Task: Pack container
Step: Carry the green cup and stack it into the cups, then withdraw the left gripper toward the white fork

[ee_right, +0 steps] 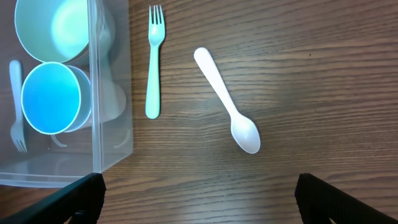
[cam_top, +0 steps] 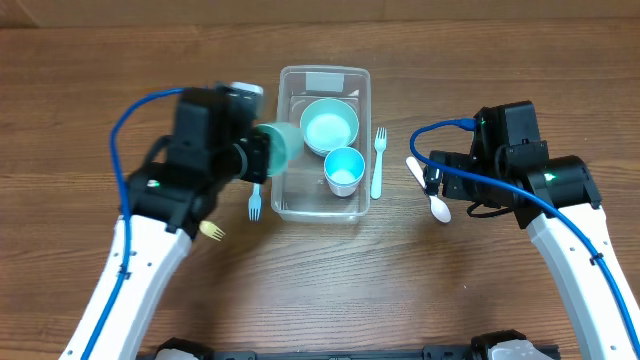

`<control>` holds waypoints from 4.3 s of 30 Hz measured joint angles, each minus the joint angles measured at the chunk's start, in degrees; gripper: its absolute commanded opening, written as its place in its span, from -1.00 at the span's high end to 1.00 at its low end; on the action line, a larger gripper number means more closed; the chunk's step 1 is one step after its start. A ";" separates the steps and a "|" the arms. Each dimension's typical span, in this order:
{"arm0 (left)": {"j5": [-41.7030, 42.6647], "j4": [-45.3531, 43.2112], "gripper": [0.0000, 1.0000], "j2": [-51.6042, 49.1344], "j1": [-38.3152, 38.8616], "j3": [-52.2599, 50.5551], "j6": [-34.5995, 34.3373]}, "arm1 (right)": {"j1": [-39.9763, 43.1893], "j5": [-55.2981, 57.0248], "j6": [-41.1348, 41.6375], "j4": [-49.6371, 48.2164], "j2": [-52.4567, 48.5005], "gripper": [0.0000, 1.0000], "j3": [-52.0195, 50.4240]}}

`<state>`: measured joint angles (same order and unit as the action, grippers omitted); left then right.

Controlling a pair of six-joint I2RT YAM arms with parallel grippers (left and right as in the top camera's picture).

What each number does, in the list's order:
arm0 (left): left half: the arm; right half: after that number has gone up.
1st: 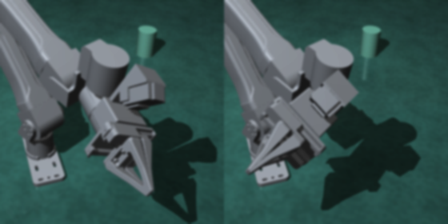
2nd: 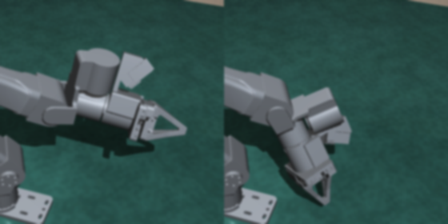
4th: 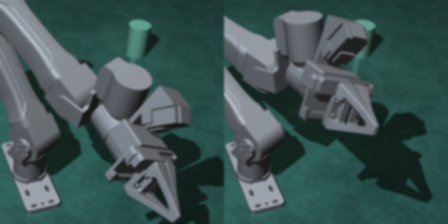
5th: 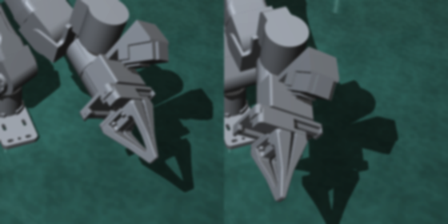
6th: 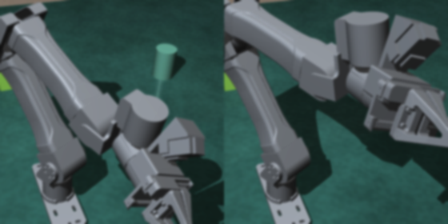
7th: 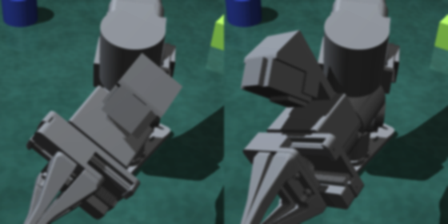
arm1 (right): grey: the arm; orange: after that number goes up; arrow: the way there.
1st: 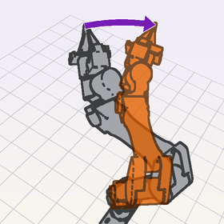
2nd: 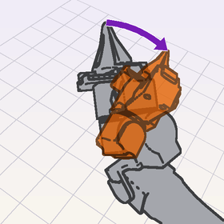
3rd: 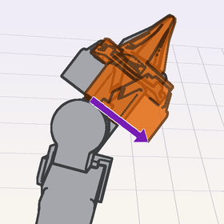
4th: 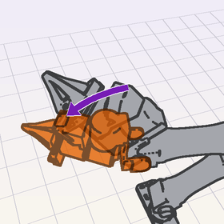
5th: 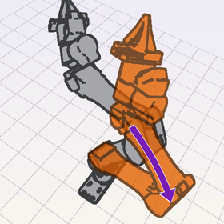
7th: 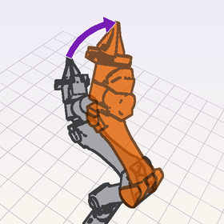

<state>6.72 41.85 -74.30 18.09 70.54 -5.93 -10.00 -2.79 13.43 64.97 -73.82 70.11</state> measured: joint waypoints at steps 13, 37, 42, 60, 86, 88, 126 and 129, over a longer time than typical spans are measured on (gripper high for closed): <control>0.17 -7.61 0.92 -11.06 10.84 0.09 -2.73 | 0.00 0.00 0.00 0.00 0.00 -1.00 0.00; -12.74 17.62 0.92 -34.21 18.12 29.59 0.70 | 0.00 0.00 0.02 0.00 0.00 -1.00 0.00; -13.84 18.34 0.92 -34.73 18.08 29.59 1.46 | 0.00 0.00 0.04 0.00 0.00 -1.00 0.00; -14.32 20.24 -0.57 -38.12 18.05 39.95 1.84 | 0.00 0.00 0.02 -0.02 0.00 -1.00 0.00; -25.83 41.81 -0.74 -14.75 9.94 45.94 -6.73 | 0.00 0.00 0.02 0.00 0.00 -1.00 0.00; -25.86 41.44 -0.77 -9.01 4.90 41.72 -8.57 | 0.00 0.00 0.02 -0.02 0.00 -1.00 0.00; -10.29 -7.50 -1.00 -16.04 -5.70 -21.05 -29.99 | 0.00 0.00 0.04 0.00 0.00 -1.00 -0.11; -10.67 -8.24 -0.98 -16.04 -4.17 -21.53 -25.00 | 0.00 0.02 0.02 0.00 0.00 -1.00 -0.11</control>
<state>-3.95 33.61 -90.35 13.91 49.01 -30.94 -10.00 -2.76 13.45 64.97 -73.82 70.00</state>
